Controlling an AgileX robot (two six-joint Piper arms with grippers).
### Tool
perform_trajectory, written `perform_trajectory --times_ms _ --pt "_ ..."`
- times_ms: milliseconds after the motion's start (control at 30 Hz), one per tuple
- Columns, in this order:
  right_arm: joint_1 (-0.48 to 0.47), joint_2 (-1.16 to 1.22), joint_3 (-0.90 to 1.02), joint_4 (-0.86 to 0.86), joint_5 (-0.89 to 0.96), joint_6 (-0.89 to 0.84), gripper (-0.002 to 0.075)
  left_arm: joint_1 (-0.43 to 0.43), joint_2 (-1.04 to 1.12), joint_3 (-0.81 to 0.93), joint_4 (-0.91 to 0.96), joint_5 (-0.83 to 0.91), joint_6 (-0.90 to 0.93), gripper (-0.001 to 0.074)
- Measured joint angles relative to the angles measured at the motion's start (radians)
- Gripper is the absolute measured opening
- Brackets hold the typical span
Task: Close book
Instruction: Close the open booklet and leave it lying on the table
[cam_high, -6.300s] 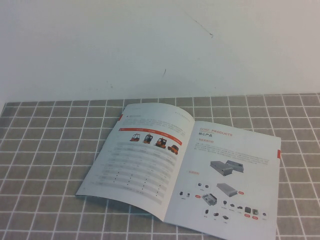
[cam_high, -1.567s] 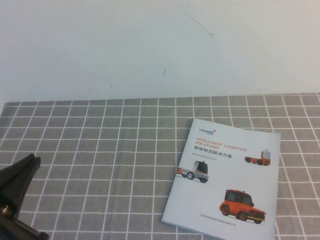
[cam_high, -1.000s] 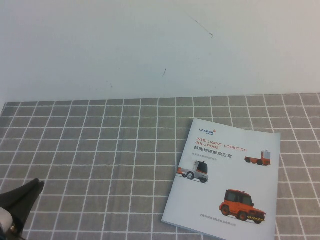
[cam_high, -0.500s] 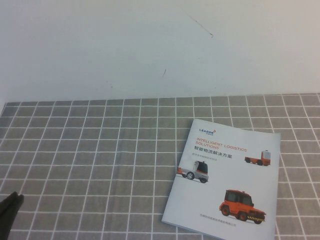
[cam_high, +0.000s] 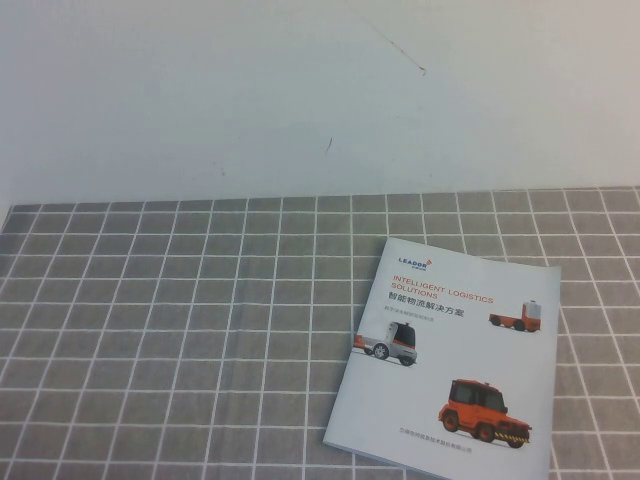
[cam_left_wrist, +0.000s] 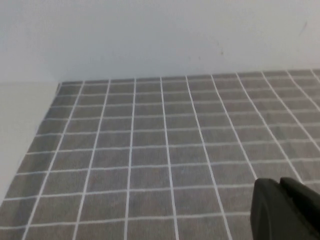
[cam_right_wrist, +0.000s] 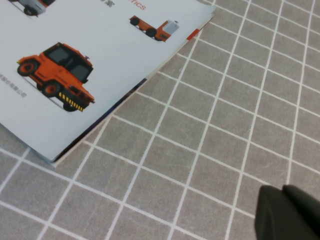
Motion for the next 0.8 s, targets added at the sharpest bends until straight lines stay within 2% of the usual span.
perform_trajectory --times_ms 67,200,800 --pt "0.000 0.000 0.000 0.000 0.002 0.000 -0.0003 0.000 0.000 0.000 -0.076 0.059 0.122 -0.0004" --pt "0.000 0.000 0.000 0.000 0.002 0.000 -0.0003 0.000 0.000 -0.002 -0.113 0.123 0.218 -0.0004" --pt "0.000 0.000 0.000 0.000 0.002 0.000 -0.0003 0.000 0.000 -0.002 -0.111 0.130 0.234 -0.0004"
